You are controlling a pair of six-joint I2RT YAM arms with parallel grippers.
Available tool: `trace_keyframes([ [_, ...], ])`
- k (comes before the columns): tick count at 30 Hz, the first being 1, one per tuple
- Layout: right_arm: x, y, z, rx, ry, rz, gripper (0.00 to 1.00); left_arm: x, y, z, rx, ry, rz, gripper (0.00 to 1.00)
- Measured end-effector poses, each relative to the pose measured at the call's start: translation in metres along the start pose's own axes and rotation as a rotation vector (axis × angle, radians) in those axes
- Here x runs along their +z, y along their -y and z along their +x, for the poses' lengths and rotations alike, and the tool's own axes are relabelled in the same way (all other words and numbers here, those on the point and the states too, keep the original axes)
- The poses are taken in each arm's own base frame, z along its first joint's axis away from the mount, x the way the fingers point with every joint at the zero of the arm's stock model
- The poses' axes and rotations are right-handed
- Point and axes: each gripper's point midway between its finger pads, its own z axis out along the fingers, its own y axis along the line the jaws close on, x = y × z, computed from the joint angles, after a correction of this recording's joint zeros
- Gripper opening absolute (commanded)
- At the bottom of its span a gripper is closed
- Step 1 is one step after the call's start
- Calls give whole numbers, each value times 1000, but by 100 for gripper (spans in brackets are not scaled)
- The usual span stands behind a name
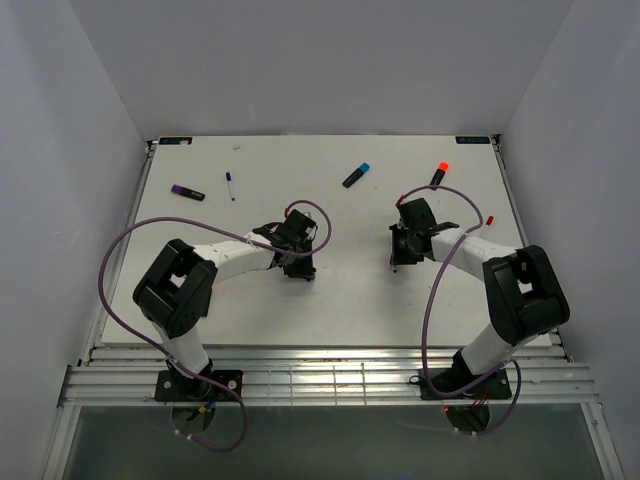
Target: Open the pen caps
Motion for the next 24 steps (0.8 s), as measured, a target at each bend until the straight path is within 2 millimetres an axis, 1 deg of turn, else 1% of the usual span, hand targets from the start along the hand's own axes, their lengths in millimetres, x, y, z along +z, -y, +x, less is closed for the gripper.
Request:
trace_keyframes([
  [4,2,2,10,-1,-15,5,18,0,0,0,-12,6,2,29],
  [5,2,1,9,-2,-6,1,19,0,0,0,-14,8,2,33],
  [8,1,-1,13,-7,1,-6,21,0,0,-1,-21,15,2,41],
  [9,0,-1,14,-8,4,-8,22,0,0,-1,-25,20,5,47],
  [12,0,-2,15,-12,12,-12,25,-1,1,-2,-32,31,10,54],
  [14,0,-3,15,-13,14,-12,26,-2,1,-3,-33,34,11,55],
  [17,-1,-3,15,-13,16,-11,36,-3,1,-3,-34,38,10,57],
  [18,-1,-3,15,-13,15,-11,41,-3,0,-3,-34,39,8,58],
  [21,-2,-2,15,-18,17,-7,50,-5,-3,-2,-34,43,1,60],
  [23,-3,-2,15,-23,15,-2,52,-8,-5,-1,-34,45,-6,60],
  [24,-4,-1,16,-25,13,1,55,-9,-5,-1,-33,49,-6,60],
])
